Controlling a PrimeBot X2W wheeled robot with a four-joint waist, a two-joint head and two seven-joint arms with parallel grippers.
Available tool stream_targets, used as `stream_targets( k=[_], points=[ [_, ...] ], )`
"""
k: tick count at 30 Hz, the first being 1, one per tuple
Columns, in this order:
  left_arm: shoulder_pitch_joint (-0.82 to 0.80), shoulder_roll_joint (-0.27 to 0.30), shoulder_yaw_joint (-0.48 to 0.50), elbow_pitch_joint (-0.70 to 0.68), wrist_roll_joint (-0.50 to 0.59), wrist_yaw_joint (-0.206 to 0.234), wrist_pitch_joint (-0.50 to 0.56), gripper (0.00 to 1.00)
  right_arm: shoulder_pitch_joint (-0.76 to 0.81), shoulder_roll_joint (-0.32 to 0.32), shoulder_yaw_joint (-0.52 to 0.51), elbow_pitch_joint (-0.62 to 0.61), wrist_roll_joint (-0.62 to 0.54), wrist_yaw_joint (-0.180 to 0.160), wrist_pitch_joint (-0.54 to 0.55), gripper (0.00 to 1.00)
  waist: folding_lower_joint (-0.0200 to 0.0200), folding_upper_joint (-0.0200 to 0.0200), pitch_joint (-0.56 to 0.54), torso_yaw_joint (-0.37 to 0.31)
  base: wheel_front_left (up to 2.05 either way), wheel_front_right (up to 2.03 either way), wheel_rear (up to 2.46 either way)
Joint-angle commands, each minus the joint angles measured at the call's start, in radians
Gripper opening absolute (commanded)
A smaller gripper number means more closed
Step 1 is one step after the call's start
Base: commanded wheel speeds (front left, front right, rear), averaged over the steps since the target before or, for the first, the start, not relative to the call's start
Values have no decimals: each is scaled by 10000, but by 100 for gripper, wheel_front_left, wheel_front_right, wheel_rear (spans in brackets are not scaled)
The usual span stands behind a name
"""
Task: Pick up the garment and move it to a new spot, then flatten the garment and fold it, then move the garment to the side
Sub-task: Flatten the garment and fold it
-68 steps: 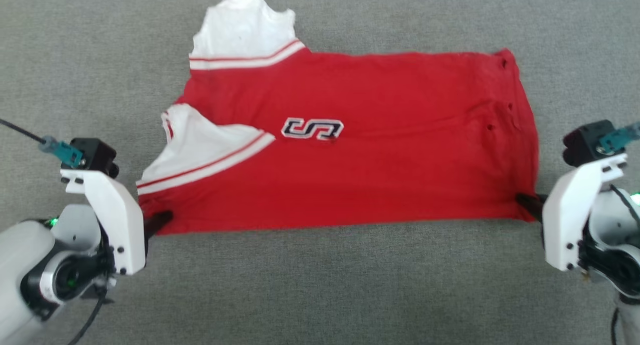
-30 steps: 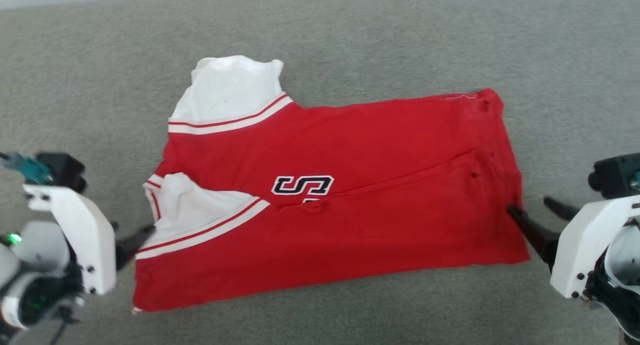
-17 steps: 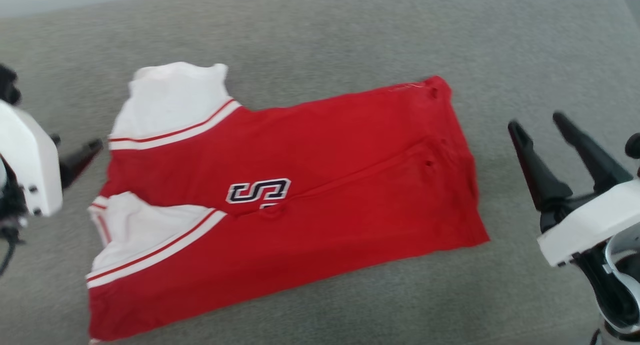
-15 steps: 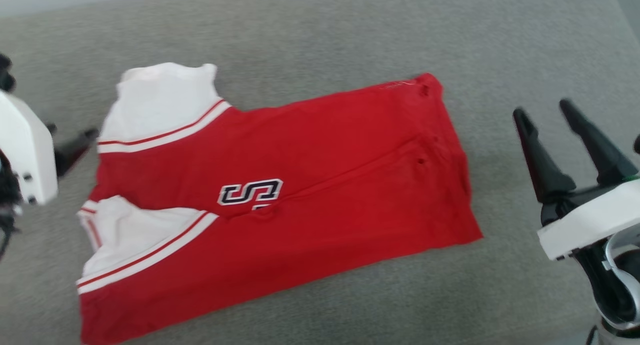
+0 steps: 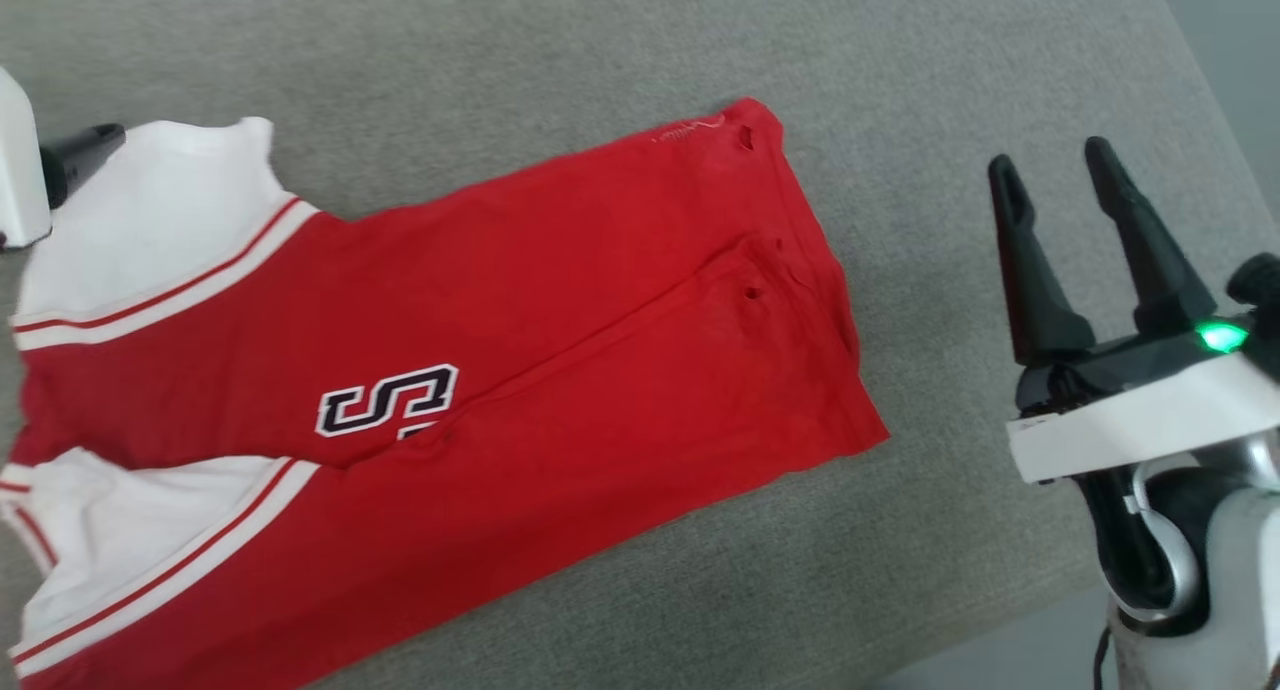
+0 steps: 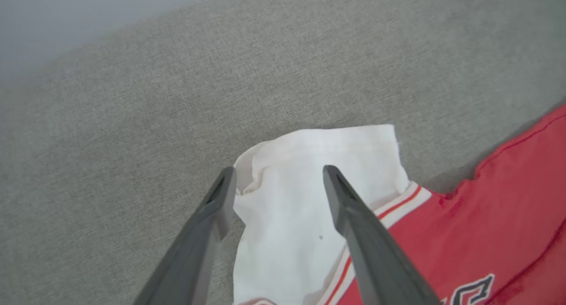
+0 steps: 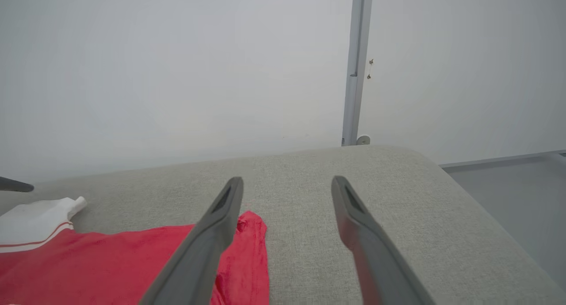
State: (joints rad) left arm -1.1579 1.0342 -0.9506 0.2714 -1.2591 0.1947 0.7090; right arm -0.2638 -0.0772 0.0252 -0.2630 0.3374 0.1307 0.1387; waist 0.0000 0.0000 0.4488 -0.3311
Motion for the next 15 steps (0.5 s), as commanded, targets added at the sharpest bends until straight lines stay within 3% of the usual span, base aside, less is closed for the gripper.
stream_targets(
  k=[1,15],
  points=[
    [-185,-75,-75,191,82,30,194,100,-187,59,57,104,81,0,-128,100,0,0,180,-161,0,0,0],
    [-412,-702,-682,1728,274,601,1517,100,-1232,-370,837,1156,705,0,845,100,0,0,755,-127,0,0,0]
  ],
)
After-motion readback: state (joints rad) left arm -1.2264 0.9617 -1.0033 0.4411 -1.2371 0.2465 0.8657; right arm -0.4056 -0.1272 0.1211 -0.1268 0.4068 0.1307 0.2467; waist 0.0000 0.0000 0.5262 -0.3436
